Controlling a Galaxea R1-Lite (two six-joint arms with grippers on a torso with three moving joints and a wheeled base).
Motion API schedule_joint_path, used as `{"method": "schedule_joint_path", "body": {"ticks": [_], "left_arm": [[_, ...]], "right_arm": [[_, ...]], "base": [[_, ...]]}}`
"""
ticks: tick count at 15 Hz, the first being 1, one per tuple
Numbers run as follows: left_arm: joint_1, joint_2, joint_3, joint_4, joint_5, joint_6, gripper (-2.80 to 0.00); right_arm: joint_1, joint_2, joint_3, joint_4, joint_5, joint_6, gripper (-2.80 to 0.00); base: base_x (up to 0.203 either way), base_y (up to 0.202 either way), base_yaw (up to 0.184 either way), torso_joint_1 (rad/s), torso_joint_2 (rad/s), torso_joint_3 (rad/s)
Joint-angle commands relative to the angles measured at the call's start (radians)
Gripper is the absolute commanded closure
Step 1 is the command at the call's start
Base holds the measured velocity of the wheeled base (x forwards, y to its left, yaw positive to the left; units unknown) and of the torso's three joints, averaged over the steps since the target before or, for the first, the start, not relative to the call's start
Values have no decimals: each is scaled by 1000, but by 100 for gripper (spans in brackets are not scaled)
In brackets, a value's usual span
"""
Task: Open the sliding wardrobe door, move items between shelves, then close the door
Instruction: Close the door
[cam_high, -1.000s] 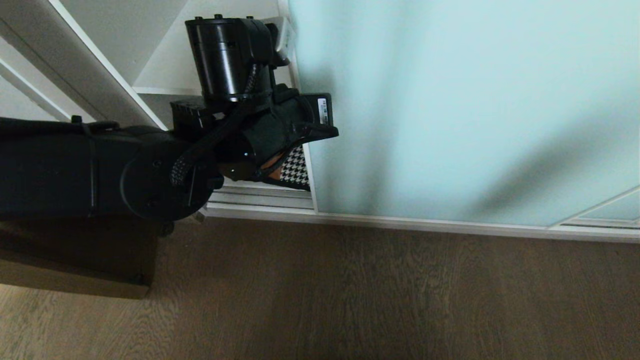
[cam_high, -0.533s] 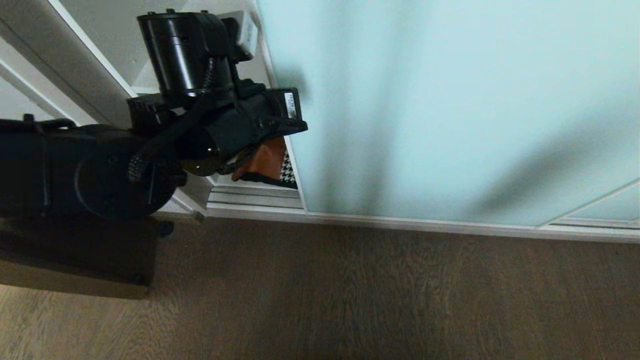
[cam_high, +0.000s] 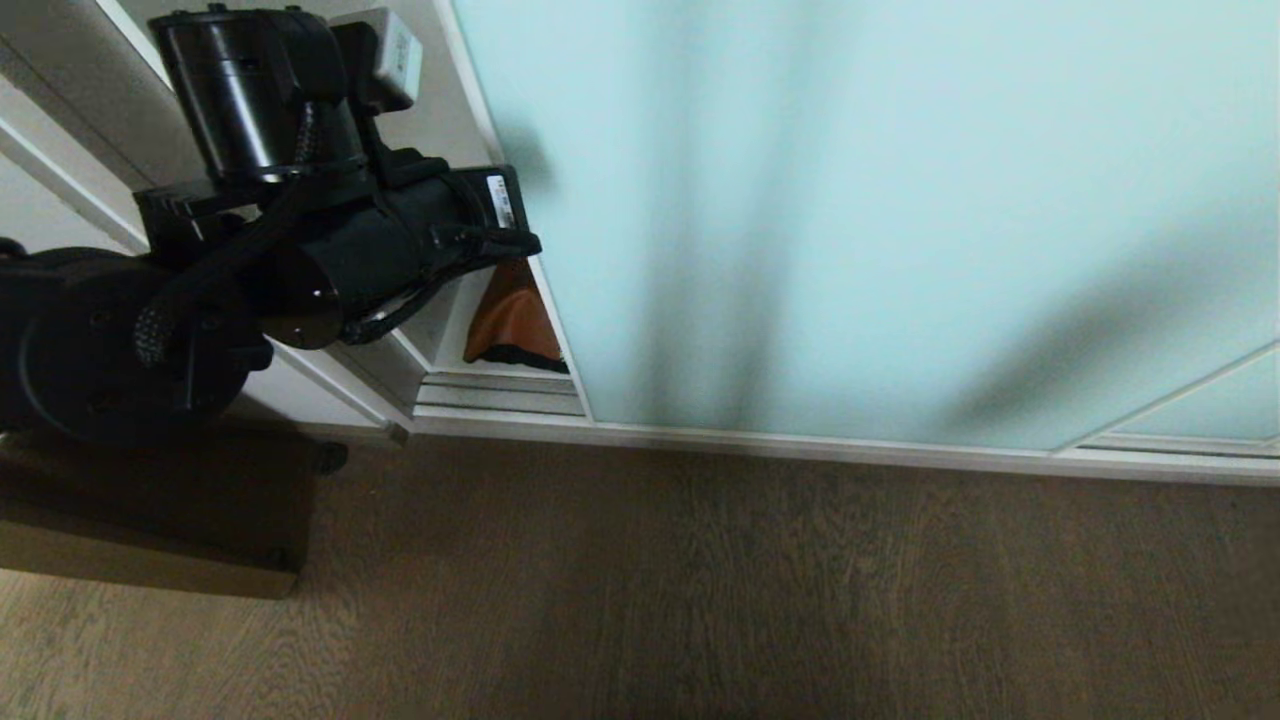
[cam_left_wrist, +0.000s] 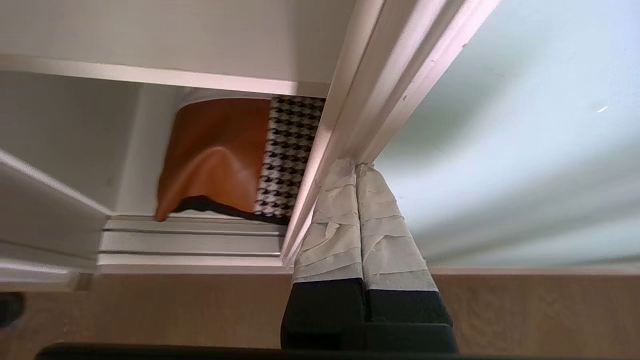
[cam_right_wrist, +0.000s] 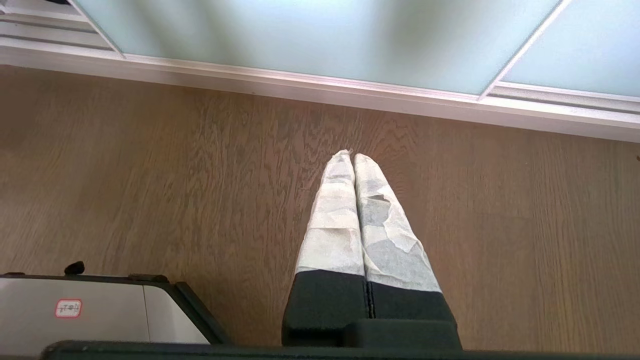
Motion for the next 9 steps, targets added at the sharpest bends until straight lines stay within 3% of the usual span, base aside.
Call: {"method": "schedule_joint_path", "body": {"ticks": [1, 9], "left_arm": [[25, -22, 31, 0, 1, -2, 0], [115, -62, 41, 0, -7, 1, 0]], "right_arm": [[0, 0, 0, 0, 0, 0, 0], [0, 0, 0, 0, 0, 0, 0]], "base": [[0, 0, 0, 0, 0, 0], [0, 0, 0, 0, 0, 0]]}}
